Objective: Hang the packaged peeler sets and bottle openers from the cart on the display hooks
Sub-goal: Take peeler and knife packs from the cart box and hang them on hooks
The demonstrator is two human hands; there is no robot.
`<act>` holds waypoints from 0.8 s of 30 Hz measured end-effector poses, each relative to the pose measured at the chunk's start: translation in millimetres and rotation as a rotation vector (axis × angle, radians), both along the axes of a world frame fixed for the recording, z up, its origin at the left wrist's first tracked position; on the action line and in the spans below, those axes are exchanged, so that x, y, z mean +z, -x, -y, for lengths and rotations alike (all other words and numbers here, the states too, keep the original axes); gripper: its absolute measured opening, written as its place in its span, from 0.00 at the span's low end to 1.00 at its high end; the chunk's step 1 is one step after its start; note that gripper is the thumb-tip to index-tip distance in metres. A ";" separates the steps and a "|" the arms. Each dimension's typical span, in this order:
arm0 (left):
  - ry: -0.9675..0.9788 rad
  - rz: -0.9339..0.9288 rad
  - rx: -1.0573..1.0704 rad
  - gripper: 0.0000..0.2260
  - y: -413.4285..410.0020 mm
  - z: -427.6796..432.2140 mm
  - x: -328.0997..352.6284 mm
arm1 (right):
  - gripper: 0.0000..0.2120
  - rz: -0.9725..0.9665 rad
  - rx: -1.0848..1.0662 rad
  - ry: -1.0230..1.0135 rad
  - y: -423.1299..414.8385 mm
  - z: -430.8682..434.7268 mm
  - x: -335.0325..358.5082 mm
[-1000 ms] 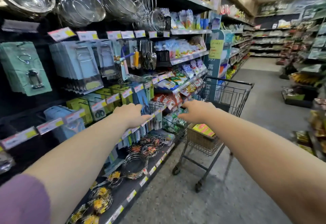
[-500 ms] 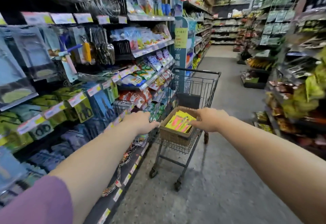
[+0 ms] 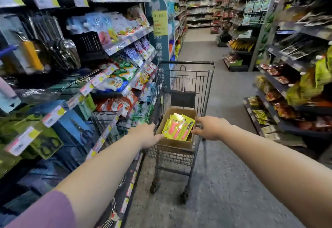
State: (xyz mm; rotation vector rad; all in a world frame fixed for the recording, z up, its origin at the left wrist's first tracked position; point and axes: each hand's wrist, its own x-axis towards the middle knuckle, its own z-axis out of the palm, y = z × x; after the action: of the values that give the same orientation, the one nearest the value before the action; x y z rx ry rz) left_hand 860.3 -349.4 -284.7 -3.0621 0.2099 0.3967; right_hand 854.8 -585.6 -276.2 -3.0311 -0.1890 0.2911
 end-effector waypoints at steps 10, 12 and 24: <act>0.002 -0.117 0.035 0.36 -136.6 10.7 -61.1 | 0.27 -0.086 -0.017 -0.124 -144.9 26.2 -67.0; -0.004 -0.152 0.052 0.36 -166.9 16.2 -74.3 | 0.28 -0.124 0.012 -0.118 -174.8 34.2 -83.0; 0.084 -0.261 0.130 0.31 -294.8 58.8 -141.2 | 0.27 -0.313 0.050 -0.084 -310.9 60.0 -152.1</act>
State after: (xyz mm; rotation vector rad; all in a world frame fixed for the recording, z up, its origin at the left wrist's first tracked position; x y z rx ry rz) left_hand 1155.0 -408.2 -425.8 -3.1063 0.0365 0.8166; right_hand 1165.7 -645.6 -428.4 -2.8515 -0.2455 0.7337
